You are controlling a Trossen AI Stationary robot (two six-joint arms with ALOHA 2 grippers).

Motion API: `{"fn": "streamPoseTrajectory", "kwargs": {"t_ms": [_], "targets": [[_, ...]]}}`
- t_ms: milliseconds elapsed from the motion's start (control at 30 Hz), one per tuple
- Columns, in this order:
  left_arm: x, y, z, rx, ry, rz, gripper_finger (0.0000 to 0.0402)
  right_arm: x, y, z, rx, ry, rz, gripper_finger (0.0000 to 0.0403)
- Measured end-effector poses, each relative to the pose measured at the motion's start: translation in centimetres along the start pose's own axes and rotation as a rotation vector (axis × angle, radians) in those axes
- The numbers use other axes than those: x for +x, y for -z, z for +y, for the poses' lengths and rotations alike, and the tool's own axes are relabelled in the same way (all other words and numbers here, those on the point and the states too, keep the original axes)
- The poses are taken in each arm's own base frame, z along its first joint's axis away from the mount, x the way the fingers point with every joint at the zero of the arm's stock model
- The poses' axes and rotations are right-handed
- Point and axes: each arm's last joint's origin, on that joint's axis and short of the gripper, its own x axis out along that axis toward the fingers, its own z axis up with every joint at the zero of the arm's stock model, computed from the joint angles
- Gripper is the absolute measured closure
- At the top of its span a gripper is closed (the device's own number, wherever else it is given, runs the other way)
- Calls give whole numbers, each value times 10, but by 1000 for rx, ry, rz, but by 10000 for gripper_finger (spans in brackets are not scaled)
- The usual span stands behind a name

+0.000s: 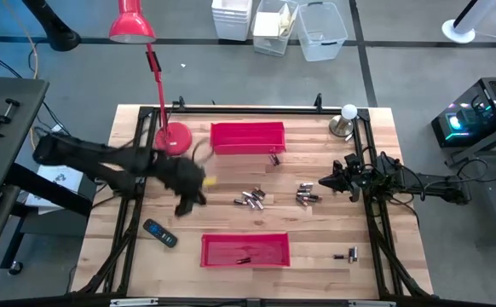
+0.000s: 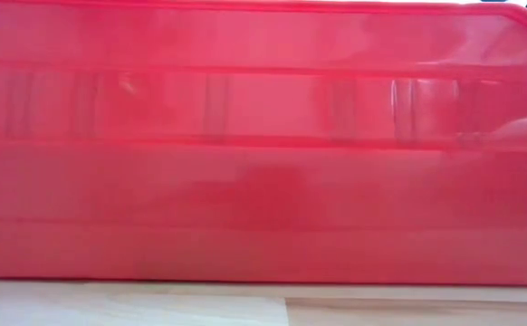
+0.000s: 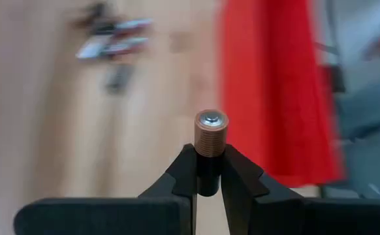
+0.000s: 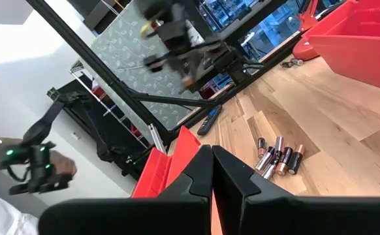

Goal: Sort batteries
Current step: Put the brown battery into the bottom red bin

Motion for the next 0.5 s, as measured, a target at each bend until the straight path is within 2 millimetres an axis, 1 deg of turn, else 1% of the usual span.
{"fn": "streamPoseTrajectory", "kwargs": {"t_ms": [133,233,333,367,500], "targets": [[19,9,-43,29,68,-33,372,0,0,0,0,0,0,402],[35,14,-62,48,124,-31,372,0,0,0,0,0,0,402],[49,16,-67,55,123,-13,369,0,0,0,0,0,0,402],[54,17,-67,56,117,-2,360,0,0,0,0,0,0,402],[62,15,-62,48,118,29,290,0,0,0,0,0,0,402]]}}
